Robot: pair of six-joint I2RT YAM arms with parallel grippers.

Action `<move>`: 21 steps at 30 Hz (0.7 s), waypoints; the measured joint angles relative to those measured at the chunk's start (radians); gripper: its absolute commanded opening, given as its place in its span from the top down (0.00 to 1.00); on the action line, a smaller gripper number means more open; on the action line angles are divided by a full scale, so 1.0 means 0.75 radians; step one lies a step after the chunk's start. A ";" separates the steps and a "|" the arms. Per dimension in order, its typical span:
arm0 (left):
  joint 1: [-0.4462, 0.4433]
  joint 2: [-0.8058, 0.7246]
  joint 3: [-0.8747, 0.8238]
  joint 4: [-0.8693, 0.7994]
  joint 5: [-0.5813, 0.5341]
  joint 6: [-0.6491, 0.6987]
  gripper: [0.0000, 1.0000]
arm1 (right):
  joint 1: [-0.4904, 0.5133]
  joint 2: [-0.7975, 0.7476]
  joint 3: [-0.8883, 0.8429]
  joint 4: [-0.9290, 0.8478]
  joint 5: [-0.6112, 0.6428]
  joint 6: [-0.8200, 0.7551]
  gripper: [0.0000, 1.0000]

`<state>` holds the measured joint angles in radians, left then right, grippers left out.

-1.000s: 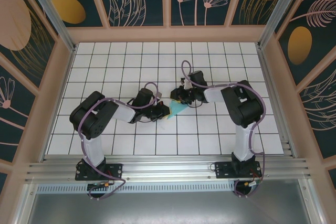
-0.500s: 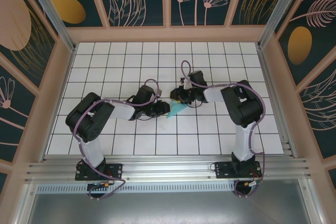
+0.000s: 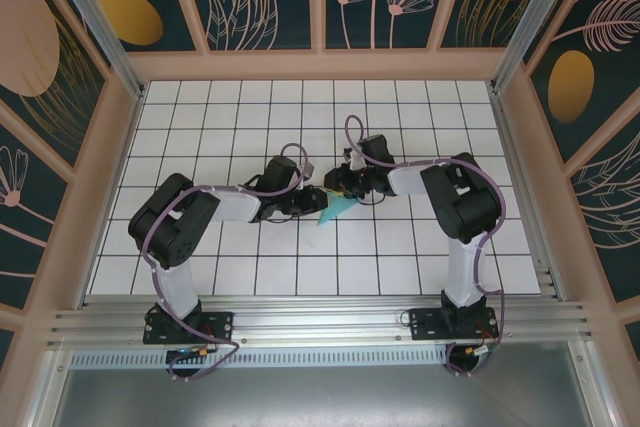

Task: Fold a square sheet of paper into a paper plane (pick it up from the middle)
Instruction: Fourth fold the wing at the center of the table.

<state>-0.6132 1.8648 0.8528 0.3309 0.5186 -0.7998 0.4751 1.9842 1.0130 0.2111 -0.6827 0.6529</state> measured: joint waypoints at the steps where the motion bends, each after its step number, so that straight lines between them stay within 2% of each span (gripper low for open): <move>1: 0.000 0.012 0.013 -0.007 0.000 0.007 0.72 | 0.000 0.000 0.000 0.000 0.000 0.001 0.69; 21: -0.013 0.047 0.077 -0.129 -0.006 0.075 0.70 | 0.000 0.000 -0.001 0.003 0.000 0.005 0.69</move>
<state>-0.6231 1.9003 0.9104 0.2340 0.5144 -0.7437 0.4751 1.9842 1.0126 0.2134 -0.6827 0.6563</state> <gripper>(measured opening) 0.300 0.307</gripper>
